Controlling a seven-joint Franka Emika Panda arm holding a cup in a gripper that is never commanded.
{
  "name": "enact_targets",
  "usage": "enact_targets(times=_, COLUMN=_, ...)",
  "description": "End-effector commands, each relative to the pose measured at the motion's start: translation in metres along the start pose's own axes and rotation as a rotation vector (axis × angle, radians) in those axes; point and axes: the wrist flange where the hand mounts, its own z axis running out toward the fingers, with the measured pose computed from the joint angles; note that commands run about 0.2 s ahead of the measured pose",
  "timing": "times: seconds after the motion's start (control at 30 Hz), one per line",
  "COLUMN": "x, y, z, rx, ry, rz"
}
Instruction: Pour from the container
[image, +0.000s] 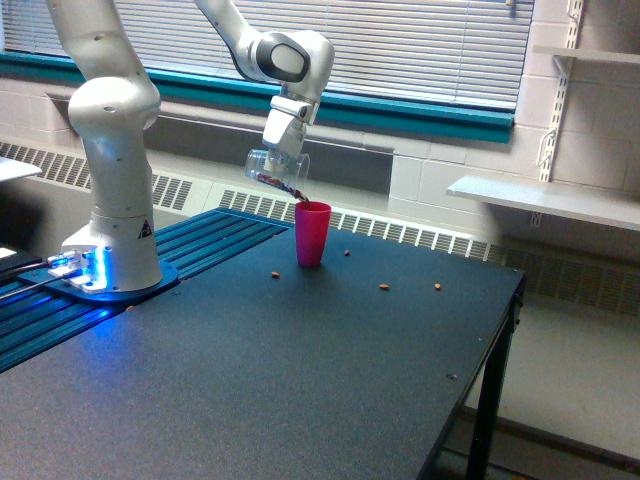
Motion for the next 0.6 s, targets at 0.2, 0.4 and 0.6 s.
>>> enact_targets(times=0.2, x=-0.001, y=-0.0022, z=-0.0023, rx=-0.013, ry=-0.025, rz=-0.034)
enact_targets(times=0.4, x=-0.0011, y=-0.0032, z=-0.0026, rx=-0.019, ry=-0.034, rz=-0.042)
enact_targets(times=0.6, x=-0.0023, y=-0.005, z=-0.003, rx=-0.021, ry=-0.043, rz=-0.051)
